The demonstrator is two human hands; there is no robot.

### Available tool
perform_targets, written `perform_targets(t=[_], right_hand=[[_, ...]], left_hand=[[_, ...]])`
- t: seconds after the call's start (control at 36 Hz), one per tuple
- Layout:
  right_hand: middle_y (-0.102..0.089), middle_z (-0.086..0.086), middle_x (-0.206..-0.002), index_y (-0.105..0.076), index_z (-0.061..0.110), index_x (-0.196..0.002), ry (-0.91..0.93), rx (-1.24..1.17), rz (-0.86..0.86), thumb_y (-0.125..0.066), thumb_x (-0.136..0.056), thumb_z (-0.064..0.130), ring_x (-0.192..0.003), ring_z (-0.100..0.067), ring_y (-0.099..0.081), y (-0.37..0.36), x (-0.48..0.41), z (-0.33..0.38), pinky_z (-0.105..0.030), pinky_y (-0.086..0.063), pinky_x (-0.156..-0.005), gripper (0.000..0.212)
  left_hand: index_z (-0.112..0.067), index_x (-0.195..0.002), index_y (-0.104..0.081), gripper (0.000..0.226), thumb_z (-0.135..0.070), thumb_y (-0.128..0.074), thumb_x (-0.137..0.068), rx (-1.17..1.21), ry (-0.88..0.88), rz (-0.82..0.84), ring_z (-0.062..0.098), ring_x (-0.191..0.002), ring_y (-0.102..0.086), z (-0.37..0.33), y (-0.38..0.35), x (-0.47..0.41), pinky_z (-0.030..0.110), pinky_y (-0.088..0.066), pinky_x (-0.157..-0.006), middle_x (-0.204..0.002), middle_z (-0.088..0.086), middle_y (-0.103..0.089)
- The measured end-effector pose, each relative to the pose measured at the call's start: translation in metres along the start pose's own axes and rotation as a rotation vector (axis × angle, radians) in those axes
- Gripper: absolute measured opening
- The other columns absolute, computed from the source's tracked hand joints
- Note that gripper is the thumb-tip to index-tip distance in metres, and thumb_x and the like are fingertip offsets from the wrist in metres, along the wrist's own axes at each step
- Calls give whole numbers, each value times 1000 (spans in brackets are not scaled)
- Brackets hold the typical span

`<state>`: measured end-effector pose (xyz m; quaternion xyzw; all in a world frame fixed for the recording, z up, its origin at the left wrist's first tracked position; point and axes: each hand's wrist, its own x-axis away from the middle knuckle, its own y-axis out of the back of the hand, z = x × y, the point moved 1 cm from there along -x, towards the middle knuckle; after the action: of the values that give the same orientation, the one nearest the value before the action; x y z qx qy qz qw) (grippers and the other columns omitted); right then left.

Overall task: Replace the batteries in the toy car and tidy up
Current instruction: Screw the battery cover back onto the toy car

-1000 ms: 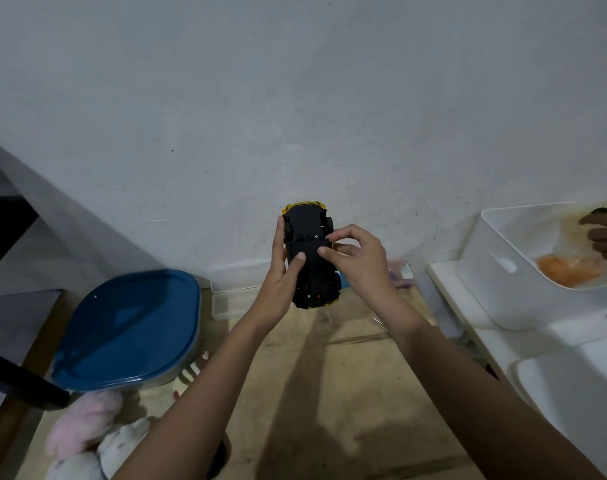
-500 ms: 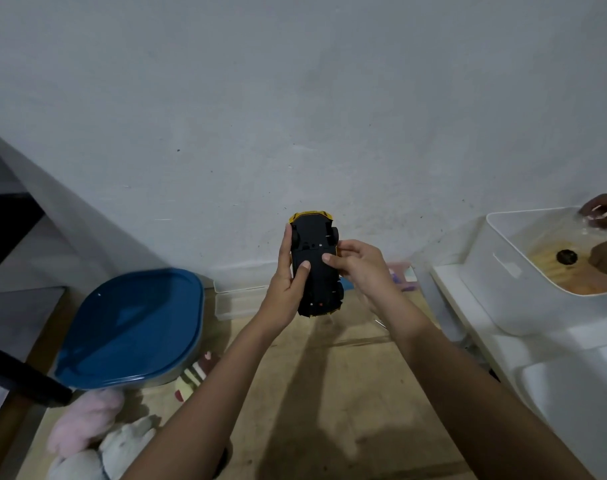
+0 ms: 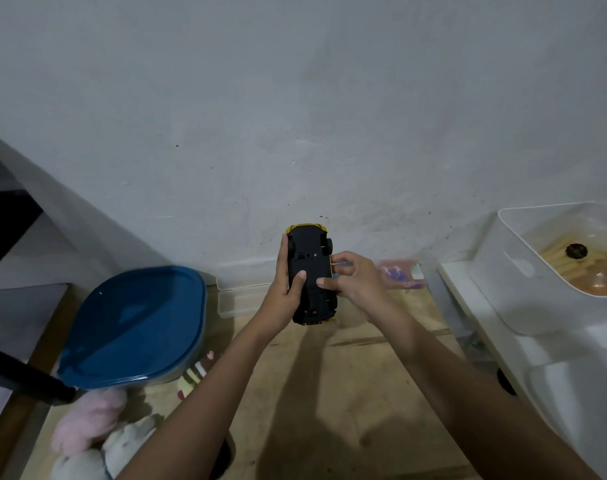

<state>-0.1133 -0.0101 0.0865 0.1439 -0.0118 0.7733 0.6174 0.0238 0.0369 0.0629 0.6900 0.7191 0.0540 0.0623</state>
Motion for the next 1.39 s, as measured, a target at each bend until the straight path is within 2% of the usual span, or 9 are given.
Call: perform_targets(t=[0.19,0.33,0.44,0.56,0.72,0.83,1.03,1.19,1.39], right_hand=[[-64,-14,-111,-59,4,-103,-30,26,108,-73,-72,-3,-103,-27,-62,14,-2,-15,-42,-55,-85,35],[-67,-15,-105,-60,7,-96,-51,8,44,-75,-69,-2,-98,-28,-65,12,-10,-37,-46,-54,-88,33],[-66,-13,-110,-62,5,-108,-54,92,86,-73,-75,1,-106,-26,-61,14,-14,-62,-43,-48,-96,35],[-60,-11,-124,-59,4,-119,-93,176,-48,-64,-83,4,-118,-24,-54,43,-21,-90,-34,-41,-103,36],[-60,-18,-121,-60,1,-118,-53,681,-265,-64,-83,6,-116,-32,-53,118,3,-161,-34,-38,-99,36],[-64,-10,-90,-63,20,-87,-42,776,-249,-54,-85,3,-91,-32,-59,134,11,-207,-41,-47,-75,19],[-67,1,-92,-68,23,-98,21,481,-320,-57,-89,29,-86,-15,-63,109,7,-170,-34,-52,-77,15],[-65,-7,-84,-64,10,-98,279,16,-377,-62,-86,6,-63,-4,-63,72,-22,-77,-20,-55,-64,13],[-63,-1,-83,-62,9,-94,461,-217,-220,-65,-84,6,-69,-6,-58,32,-21,-1,-16,-49,-67,10]], left_hand=[[-47,-142,11,79,-13,-45,-98,107,74,132,-15,-112,-50,6,-7,8,23,-49,-94,-125,-40,-35],[-41,-144,10,78,-9,-44,-98,110,100,137,-19,-111,-48,22,-12,3,13,-47,-89,-132,-33,-33],[-45,-143,5,78,-10,-46,-97,166,159,129,-3,-118,-48,36,-22,4,20,-48,-93,-143,-18,-30],[-44,-142,4,79,-3,-45,-96,218,207,126,3,-117,-49,52,-28,4,25,-47,-95,-137,-23,-31],[-45,-144,1,79,-2,-45,-95,280,291,62,13,-118,-50,70,-25,9,18,-54,-77,-143,-9,-33],[-45,-144,2,78,-6,-45,-96,264,312,29,17,-119,-49,72,-20,9,21,-54,-76,-141,-8,-35],[-46,-144,1,79,-4,-45,-97,259,272,-24,14,-120,-48,66,-9,0,21,-52,-83,-146,-8,-32],[-52,-141,-3,79,-4,-46,-96,269,197,-97,15,-127,-45,49,-1,-10,39,-44,-100,-149,-10,-30],[-52,-142,-3,77,-7,-47,-97,269,132,-123,3,-117,-49,33,4,-12,42,-43,-103,-125,-38,-35]])
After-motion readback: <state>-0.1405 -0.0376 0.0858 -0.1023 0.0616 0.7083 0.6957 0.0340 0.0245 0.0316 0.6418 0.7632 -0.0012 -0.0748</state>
